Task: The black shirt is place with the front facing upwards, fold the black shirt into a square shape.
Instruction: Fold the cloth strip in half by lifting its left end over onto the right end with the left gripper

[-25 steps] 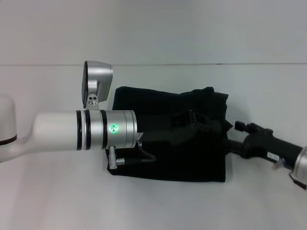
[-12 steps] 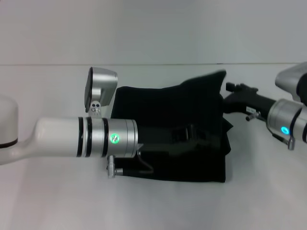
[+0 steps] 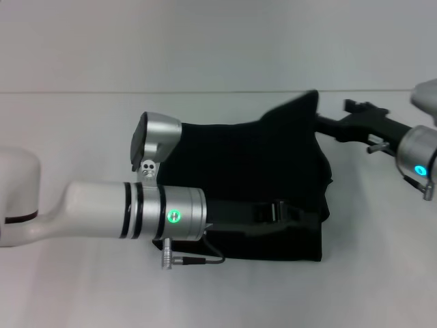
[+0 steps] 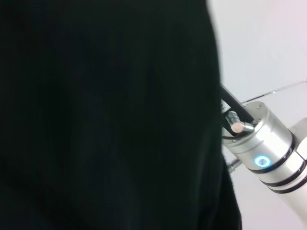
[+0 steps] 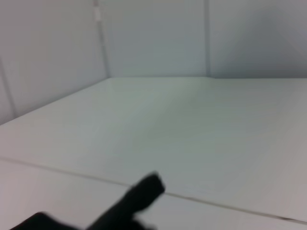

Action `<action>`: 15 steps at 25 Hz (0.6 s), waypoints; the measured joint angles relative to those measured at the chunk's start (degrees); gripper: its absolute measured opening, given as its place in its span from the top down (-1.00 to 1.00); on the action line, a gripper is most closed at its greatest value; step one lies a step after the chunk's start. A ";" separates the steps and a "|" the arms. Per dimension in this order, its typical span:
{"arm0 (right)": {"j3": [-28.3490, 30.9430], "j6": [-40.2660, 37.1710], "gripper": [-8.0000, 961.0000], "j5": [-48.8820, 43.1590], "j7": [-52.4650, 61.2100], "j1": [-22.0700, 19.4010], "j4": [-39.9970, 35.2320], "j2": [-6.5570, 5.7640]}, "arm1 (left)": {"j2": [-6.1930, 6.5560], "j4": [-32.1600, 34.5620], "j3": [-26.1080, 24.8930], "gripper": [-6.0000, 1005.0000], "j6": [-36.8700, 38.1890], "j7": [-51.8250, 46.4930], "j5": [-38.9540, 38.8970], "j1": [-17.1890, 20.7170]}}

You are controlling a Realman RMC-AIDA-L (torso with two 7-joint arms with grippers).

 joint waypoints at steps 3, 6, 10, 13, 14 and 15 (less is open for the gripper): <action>0.36 1.70 -0.97 4.17 0.00 -1.49 -0.21 -0.09 | -0.04 -1.18 0.02 0.91 -1.49 0.45 -0.01 -1.15; 2.02 2.70 -0.97 9.54 0.00 -3.73 -0.63 -0.24 | -0.10 -2.26 0.18 0.83 -2.19 0.68 0.08 -2.25; 4.21 -1.90 -0.97 16.46 0.00 -8.39 -1.00 -0.43 | -0.09 -2.59 -0.39 0.70 0.31 0.96 -0.43 -2.66; 4.13 -6.55 -0.97 16.73 -0.05 -10.18 -1.01 -0.49 | 0.13 -1.87 -0.61 0.59 4.02 1.77 -2.25 -2.07; 3.97 -9.05 -0.97 16.69 -0.23 -10.97 -1.01 -0.53 | 0.25 -1.35 -0.64 0.56 6.59 2.30 -3.70 -1.65; 3.68 -11.36 -0.97 16.61 -0.64 -11.61 -1.01 -0.56 | 0.30 -1.00 -0.64 0.52 7.92 2.53 -4.43 -1.36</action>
